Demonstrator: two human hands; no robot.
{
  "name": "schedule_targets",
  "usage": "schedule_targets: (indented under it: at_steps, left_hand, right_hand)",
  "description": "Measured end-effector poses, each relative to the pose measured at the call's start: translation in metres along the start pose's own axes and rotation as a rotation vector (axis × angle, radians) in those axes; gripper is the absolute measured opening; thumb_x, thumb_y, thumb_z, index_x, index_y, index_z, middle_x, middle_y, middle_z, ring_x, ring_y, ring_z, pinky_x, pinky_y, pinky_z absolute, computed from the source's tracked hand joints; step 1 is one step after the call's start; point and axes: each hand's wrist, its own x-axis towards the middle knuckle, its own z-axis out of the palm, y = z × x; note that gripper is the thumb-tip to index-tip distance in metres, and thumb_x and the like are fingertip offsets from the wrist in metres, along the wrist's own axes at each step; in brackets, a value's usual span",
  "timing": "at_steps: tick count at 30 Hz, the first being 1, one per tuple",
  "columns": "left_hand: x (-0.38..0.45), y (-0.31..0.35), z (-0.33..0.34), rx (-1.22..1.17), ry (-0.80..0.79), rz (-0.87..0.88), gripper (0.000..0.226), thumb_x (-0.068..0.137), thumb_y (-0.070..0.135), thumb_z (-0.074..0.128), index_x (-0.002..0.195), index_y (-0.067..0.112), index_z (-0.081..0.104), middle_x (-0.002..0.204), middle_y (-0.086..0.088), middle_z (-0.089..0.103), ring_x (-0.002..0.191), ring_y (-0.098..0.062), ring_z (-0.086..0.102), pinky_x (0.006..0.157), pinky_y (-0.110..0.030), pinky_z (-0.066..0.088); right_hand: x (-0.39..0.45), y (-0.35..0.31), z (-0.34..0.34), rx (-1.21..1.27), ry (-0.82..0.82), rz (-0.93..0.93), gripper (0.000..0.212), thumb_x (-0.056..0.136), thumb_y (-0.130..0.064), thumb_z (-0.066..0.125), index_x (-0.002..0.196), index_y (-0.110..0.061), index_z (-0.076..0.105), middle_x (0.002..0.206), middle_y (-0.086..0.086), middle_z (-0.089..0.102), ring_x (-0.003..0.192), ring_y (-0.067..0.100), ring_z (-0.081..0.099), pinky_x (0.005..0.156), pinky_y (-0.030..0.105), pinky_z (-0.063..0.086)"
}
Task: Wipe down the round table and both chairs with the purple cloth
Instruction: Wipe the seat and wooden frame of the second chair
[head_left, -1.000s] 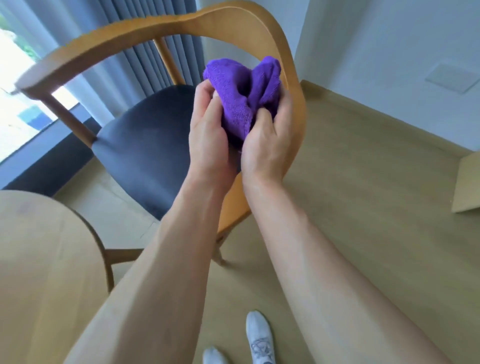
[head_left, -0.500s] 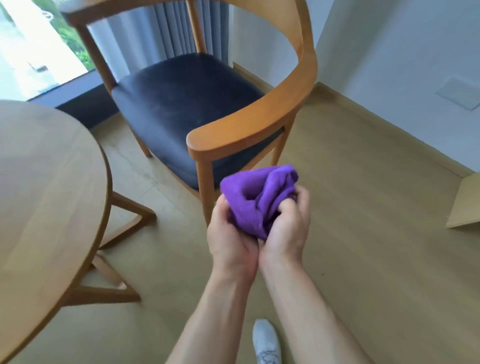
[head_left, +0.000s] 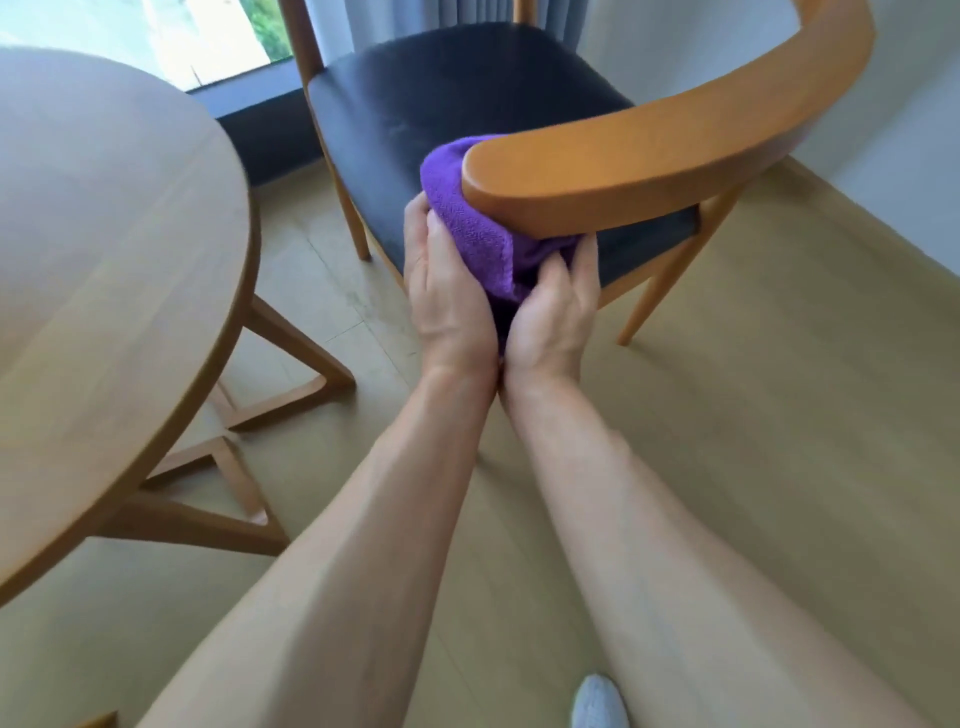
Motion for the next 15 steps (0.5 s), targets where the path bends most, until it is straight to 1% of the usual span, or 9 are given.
schedule_targets:
  at_steps: [1, 3, 5, 7, 9, 11, 12, 14, 15]
  left_hand:
    - [0.001, -0.007, -0.001, 0.054, -0.016, 0.012, 0.025, 0.101, 0.021, 0.038, 0.095, 0.023, 0.062, 0.083, 0.015, 0.064, 0.08, -0.002, 0.058, 0.08, -0.023, 0.051]
    - [-0.003, -0.034, -0.011, 0.117, -0.015, -0.03, 0.027, 0.103, 0.021, 0.036, 0.089, 0.02, 0.06, 0.08, 0.013, 0.061, 0.079, -0.006, 0.056, 0.082, -0.033, 0.051]
    - [-0.01, -0.052, -0.022, 0.164, 0.002, -0.132, 0.027, 0.104, 0.02, 0.037, 0.095, 0.014, 0.062, 0.086, 0.006, 0.062, 0.085, -0.012, 0.056, 0.093, -0.047, 0.049]
    - [-0.011, -0.051, -0.025, 0.151, 0.01, -0.222, 0.025, 0.103, 0.018, 0.04, 0.102, 0.006, 0.062, 0.092, -0.003, 0.062, 0.088, -0.016, 0.057, 0.098, -0.052, 0.048]
    - [-0.009, -0.037, -0.02, 0.095, 0.005, -0.237, 0.021, 0.1, 0.017, 0.046, 0.101, 0.004, 0.062, 0.093, -0.009, 0.061, 0.088, -0.022, 0.058, 0.094, -0.055, 0.05]
    - [-0.005, -0.015, -0.012, -0.023, -0.045, -0.153, 0.014, 0.096, 0.015, 0.05, 0.093, 0.009, 0.062, 0.09, -0.012, 0.058, 0.086, -0.026, 0.057, 0.082, -0.049, 0.052]
    - [0.0, -0.008, -0.008, -0.101, -0.076, -0.106, 0.012, 0.094, 0.012, 0.051, 0.089, 0.013, 0.062, 0.086, -0.011, 0.056, 0.082, -0.026, 0.054, 0.077, -0.044, 0.05]
    - [0.004, -0.007, -0.005, -0.095, -0.085, -0.055, 0.014, 0.095, 0.008, 0.05, 0.086, 0.013, 0.059, 0.079, -0.007, 0.053, 0.077, -0.022, 0.049, 0.071, -0.035, 0.047]
    - [0.002, -0.008, -0.007, -0.014, -0.06, -0.055, 0.012, 0.097, 0.007, 0.05, 0.09, 0.008, 0.059, 0.08, -0.007, 0.054, 0.076, -0.02, 0.049, 0.07, -0.032, 0.047]
  right_hand:
    - [0.0, 0.006, 0.002, 0.018, 0.017, 0.008, 0.046, 0.086, -0.006, 0.038, 0.127, 0.005, 0.056, 0.128, 0.021, 0.061, 0.112, 0.029, 0.055, 0.106, 0.033, 0.042]
    - [0.0, 0.029, 0.0, -0.057, 0.023, 0.057, 0.039, 0.084, -0.008, 0.036, 0.114, -0.002, 0.06, 0.116, 0.016, 0.066, 0.107, 0.03, 0.058, 0.104, 0.048, 0.043]
    - [-0.004, 0.049, -0.008, -0.178, -0.019, 0.184, 0.031, 0.09, -0.004, 0.035, 0.107, -0.01, 0.06, 0.116, 0.011, 0.067, 0.107, 0.028, 0.059, 0.102, 0.049, 0.044]
    - [-0.007, 0.057, -0.017, -0.208, -0.074, 0.263, 0.03, 0.093, -0.002, 0.037, 0.103, -0.017, 0.061, 0.109, 0.003, 0.068, 0.103, 0.023, 0.06, 0.102, 0.049, 0.046]
    - [-0.004, 0.045, -0.015, -0.122, -0.064, 0.212, 0.029, 0.092, 0.0, 0.04, 0.098, -0.018, 0.062, 0.1, 0.0, 0.067, 0.097, 0.02, 0.06, 0.101, 0.051, 0.047]
    - [0.002, 0.024, -0.009, 0.035, -0.029, 0.053, 0.032, 0.087, -0.001, 0.041, 0.102, -0.019, 0.063, 0.101, -0.002, 0.066, 0.099, 0.016, 0.06, 0.103, 0.045, 0.047]
    - [0.006, 0.016, -0.006, 0.068, -0.017, -0.03, 0.036, 0.085, -0.002, 0.04, 0.106, -0.02, 0.063, 0.101, -0.007, 0.067, 0.1, 0.011, 0.06, 0.102, 0.033, 0.047]
    - [0.008, 0.012, -0.001, 0.033, -0.016, -0.1, 0.04, 0.085, -0.001, 0.04, 0.114, -0.017, 0.062, 0.105, -0.01, 0.067, 0.101, 0.005, 0.059, 0.095, 0.015, 0.042]
    - [0.005, 0.017, -0.002, -0.027, -0.021, -0.078, 0.04, 0.088, 0.0, 0.04, 0.118, -0.014, 0.061, 0.11, -0.006, 0.067, 0.104, 0.007, 0.058, 0.094, 0.014, 0.04]
